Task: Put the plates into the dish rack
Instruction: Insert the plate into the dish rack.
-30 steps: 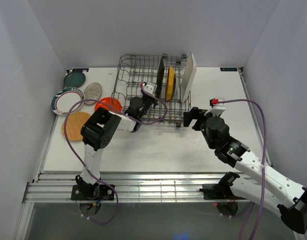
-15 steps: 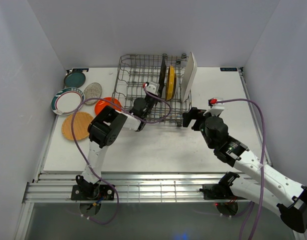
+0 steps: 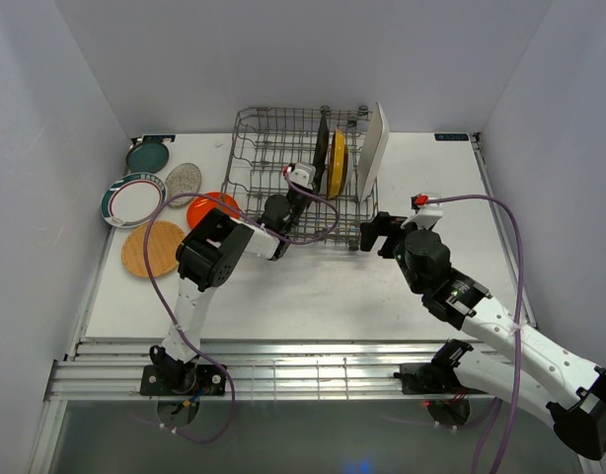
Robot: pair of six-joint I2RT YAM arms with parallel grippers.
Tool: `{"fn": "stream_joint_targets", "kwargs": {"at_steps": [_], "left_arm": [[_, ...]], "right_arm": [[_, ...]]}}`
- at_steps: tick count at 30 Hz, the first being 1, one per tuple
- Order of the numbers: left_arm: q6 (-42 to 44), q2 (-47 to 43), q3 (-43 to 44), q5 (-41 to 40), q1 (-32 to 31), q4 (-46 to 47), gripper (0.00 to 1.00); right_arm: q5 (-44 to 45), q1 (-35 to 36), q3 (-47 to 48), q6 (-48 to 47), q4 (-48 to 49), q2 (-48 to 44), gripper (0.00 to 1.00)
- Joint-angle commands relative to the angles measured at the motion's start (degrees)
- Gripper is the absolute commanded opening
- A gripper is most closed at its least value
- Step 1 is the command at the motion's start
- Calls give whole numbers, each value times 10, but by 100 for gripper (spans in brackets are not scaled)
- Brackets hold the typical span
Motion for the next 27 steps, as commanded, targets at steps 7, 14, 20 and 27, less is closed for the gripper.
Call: {"fn": "stream_joint_targets", "kwargs": {"at_steps": [7, 14, 20, 27], "left_arm": [[3, -55, -11, -2, 5, 196, 0], [7, -61, 2, 6, 4, 196, 0], [13, -61, 13, 7, 5, 197, 0], [13, -69, 22, 8, 5, 197, 0]], "right_arm": [[4, 2, 18, 8, 17, 1, 91], [3, 2, 18, 8, 17, 2, 91], [3, 2, 19, 9, 16, 1, 91], [1, 2, 20, 8, 16, 2, 91]]}}
